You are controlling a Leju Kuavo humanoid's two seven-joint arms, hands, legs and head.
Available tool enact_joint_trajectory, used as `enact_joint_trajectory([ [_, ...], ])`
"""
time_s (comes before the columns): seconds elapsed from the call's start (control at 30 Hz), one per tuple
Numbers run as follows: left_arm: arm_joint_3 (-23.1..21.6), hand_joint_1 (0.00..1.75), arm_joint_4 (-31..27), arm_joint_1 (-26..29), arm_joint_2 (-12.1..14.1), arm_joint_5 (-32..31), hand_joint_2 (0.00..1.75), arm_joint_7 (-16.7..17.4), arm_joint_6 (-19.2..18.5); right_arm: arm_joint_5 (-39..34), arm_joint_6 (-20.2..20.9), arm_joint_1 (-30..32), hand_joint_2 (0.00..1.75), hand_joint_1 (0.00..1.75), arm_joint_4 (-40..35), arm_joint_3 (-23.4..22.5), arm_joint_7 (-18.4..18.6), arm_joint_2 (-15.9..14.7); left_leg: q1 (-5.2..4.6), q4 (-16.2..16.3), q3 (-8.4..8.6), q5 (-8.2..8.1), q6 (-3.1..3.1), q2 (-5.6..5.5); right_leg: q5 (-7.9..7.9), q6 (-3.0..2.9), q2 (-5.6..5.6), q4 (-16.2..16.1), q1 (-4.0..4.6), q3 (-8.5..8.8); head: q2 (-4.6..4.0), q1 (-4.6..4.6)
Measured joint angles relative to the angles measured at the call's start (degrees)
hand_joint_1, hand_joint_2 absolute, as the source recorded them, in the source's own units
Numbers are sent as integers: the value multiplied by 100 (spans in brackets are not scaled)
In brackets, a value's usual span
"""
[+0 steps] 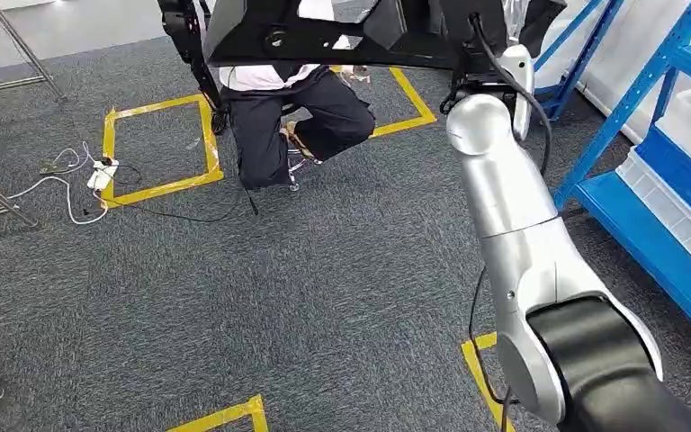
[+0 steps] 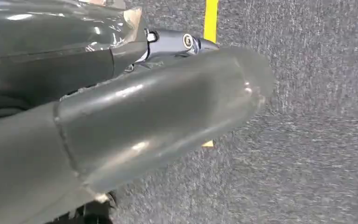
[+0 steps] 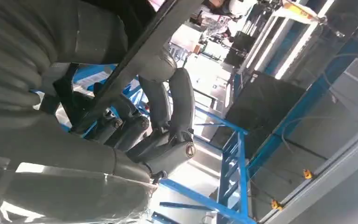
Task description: Take the parts from the cabinet and place them on the table.
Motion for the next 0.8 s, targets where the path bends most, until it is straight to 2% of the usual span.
enact_joint_trajectory([
  [0.07, -31, 0, 0, -70, -28, -13, 0, 0, -11, -7, 26, 3, 175, 175, 28, 0, -2, -61, 26, 866, -426, -340, -30, 38, -9, -14, -90, 3, 25, 1, 0, -2],
  [0.1, -37, 0, 0, -93, -52, -13, 0, 0, -28, -18, 28, 13, 175, 175, 48, -2, 0, -100, 30, 1050, -524, -346, -34, 39, -12, -15, -136, 4, 33, 2, 0, 0],
  [0.13, -52, 0, 0, -119, -70, -22, 0, 0, -55, -17, 31, 28, 175, 175, 55, -2, 7, -142, 33, 916, -467, -224, -27, 42, -15, -16, -184, 4, 40, 7, 0, -2],
  [0.17, -61, 0, 0, -153, -85, -39, 0, 0, -70, -13, 31, 49, 175, 175, 55, -9, 20, -197, 33, 535, -275, -9, -9, 57, -22, -23, -236, 5, 46, 14, 0, -4],
  [0.2, -70, 0, 0, -193, -98, -59, 0, 0, -96, 4, 37, 76, 175, 175, 37, -20, 44, -254, 30, 33, -8, 222, 18, 114, -33, -17, -279, 5, 54, 26, 0, 0],
  [0.23, -85, 0, 0, -241, -107, -66, 0, 0, -114, 31, 50, 122, 175, 175, -5, -35, 81, -304, 13, -466, 279, 411, 56, 279, -46, -6, -331, 5, 65, 45, 0, -2],
  [0.27, -107, 0, 0, -303, -122, -74, 0, 2, -125, 50, 63, 180, 175, 175, -72, -61, 96, -359, -75, -670, 386, 332, 82, 459, -64, 23, -381, 9, 121, 44, 0, 2],
  [0.3, -111, 0, 0, -342, -137, -79, 0, 0, -127, 63, 77, 211, 175, 175, -116, -85, 105, -426, -74, -689, 372, 362, 135, 350, -77, 48, -420, 9, 136, 37, 0, 24],
  [0.33, -114, 0, 0, -364, -146, -83, 0, 2, -133, 79, 98, 259, 175, 175, -140, -87, 120, -441, -87, -688, 368, 365, 143, 304, -82, 62, -464, 7, 132, 43, 0, 17],
  [0.4, -122, 0, 0, -378, -162, -103, 0, 7, -171, 162, 127, 354, 175, 175, -219, -101, 214, -476, -107, -734, 366, 385, 211, 193, -93, 120, -562, -18, 130, 77, 0, 22],
  [0.43, -140, 0, 2, -381, -186, -120, 0, 18, -173, 232, 146, 402, 175, 175, -287, -123, 252, -498, -31, -817, 432, 437, 273, 161, -146, 163, -430, 36, 136, -4, 0, 33],
  [0.47, -157, 0, 0, -406, -203, -131, 0, 20, -179, 304, 168, 442, 175, 175, -346, -151, 271, -538, -53, -844, 439, 459, 309, 109, -266, 150, -193, 242, 97, -61, 0, 26],
  [0.5, -162, 0, 0, -444, -203, -133, 0, 39, -181, 350, 188, 474, 175, 175, -381, -184, 282, -557, -47, -844, 437, 470, 337, 62, -444, 118, -62, 627, 71, -243, 0, 35],
  [0.53, -166, 0, 0, -481, -208, -144, 0, 55, -190, 391, 221, 535, 175, 175, -409, -230, 291, -599, -44, -845, 437, 470, 337, -19, -635, 100, -8, 1131, 56, -479, 0, 52],
  [0.57, -175, 0, 0, -503, -219, -159, 0, 63, -190, 396, 221, 606, 175, 175, -426, -260, 306, -638, -40, -844, 437, 470, 337, -107, -782, 108, 23, 1597, 52, -717, 0, 65],
  [0.6, -184, 0, 0, -505, -227, -168, 0, 68, -192, 413, 221, 676, 175, 175, -435, -273, 315, -651, -40, -842, 437, 470, 337, -183, -821, 141, 33, 1853, 43, -860, 0, 72],
  [0.63, -192, 0, 0, -502, -234, -177, 0, 77, -203, 439, 223, 736, 175, 175, -450, -280, 317, -662, -37, -838, 437, 470, 335, -259, -749, 184, 34, 1818, 22, -876, 0, 72],
  [0.67, -192, 0, 0, -502, -242, -177, 0, 81, -214, 476, 229, 768, 175, 175, -479, -293, 317, -673, -30, -829, 437, 469, 330, -326, -587, 247, 37, 1527, -3, -766, 0, 76],
  [0.7, -190, 0, 0, -504, -254, -177, 0, 83, -225, 512, 238, 779, 175, 175, -512, -313, 317, -673, -17, -807, 437, 459, 312, -403, -342, 325, 65, 988, -44, -523, 0, 74],
  [0.73, -190, 0, 0, -508, -256, -177, 0, 83, -230, 536, 243, 778, 175, 175, -544, -326, 315, -673, -8, -768, 433, 435, 275, -465, -118, 401, 166, 434, -100, -263, 0, 81],
  [0.77, -188, 0, 0, -511, -249, -177, 0, 85, -232, 549, 256, 775, 175, 175, -551, -343, 313, -688, -25, -733, 394, 414, 227, -508, -78, 437, 419, 127, -164, -134, 0, 98],
  [0.8, -188, 0, 0, -521, -247, -177, 0, 92, -232, 551, 279, 787, 175, 175, -570, -350, 302, -669, -32, -688, 357, 402, 188, -573, -60, 375, 391, 115, -126, -90, 0, 81],
])
